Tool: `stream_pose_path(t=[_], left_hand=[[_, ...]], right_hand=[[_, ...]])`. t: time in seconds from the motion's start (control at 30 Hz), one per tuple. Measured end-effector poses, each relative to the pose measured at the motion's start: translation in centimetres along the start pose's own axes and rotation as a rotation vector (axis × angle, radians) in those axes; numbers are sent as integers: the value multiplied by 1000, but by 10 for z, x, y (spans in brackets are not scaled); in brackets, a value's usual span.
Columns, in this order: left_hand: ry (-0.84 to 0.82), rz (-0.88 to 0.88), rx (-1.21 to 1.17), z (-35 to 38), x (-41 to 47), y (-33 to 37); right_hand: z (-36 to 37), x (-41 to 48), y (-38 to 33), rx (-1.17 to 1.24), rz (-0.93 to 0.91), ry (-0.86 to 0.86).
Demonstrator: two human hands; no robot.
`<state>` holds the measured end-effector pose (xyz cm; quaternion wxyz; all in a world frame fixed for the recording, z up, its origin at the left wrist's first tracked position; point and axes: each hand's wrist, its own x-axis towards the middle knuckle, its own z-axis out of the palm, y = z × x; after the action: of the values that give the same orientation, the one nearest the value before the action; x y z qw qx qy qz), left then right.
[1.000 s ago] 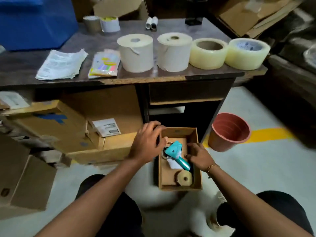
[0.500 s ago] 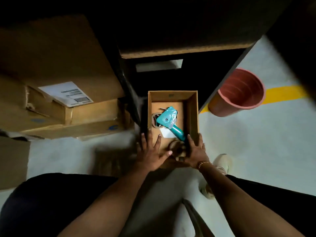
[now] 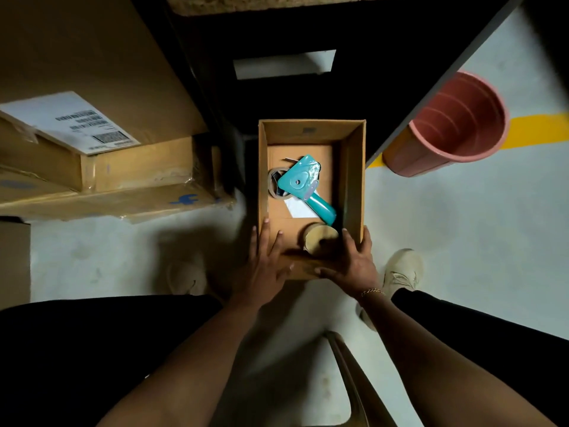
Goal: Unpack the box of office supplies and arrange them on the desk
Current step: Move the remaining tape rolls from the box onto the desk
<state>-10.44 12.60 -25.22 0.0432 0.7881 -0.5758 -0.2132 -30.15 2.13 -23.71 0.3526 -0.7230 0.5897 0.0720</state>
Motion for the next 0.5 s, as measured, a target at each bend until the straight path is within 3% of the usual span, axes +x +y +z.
stream_pose_path(t=[0.13,0.3,0.5], left_hand=[[52,-106,-49,3,-13,-1],[-85,-246,-262,3,-14,8],[-77,-235,-388,-5,-5,7]], right_hand=[[0,-9,1,-59,-21,41],[0,-7,3,14,65,-60],[-14,-3,-2,63,27,-50]])
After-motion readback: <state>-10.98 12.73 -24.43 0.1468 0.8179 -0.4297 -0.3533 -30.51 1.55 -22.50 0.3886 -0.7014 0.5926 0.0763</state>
